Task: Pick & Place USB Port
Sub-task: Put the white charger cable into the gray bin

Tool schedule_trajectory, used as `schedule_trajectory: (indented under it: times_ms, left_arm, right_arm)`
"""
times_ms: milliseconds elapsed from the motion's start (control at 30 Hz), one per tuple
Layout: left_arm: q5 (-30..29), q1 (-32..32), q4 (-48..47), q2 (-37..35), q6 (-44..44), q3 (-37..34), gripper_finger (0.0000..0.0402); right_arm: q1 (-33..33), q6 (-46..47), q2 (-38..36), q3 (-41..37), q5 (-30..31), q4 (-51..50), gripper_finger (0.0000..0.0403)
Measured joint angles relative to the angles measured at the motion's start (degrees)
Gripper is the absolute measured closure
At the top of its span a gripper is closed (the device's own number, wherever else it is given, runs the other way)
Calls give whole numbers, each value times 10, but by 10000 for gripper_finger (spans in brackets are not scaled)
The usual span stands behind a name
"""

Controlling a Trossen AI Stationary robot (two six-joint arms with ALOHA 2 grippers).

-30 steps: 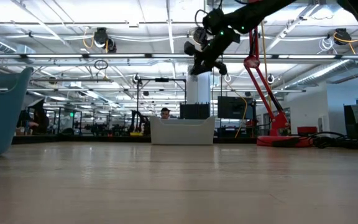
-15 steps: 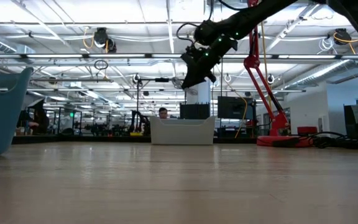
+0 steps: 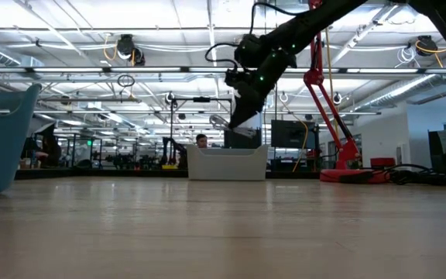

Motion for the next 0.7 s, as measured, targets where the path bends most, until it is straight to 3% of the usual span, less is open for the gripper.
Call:
schedule_trajectory:
  times_ms: [700]
  left_arm:
    - [26,18,25,0,3,0,401]
  right_arm:
    - [17,-62,12,-15,4,-16,378]
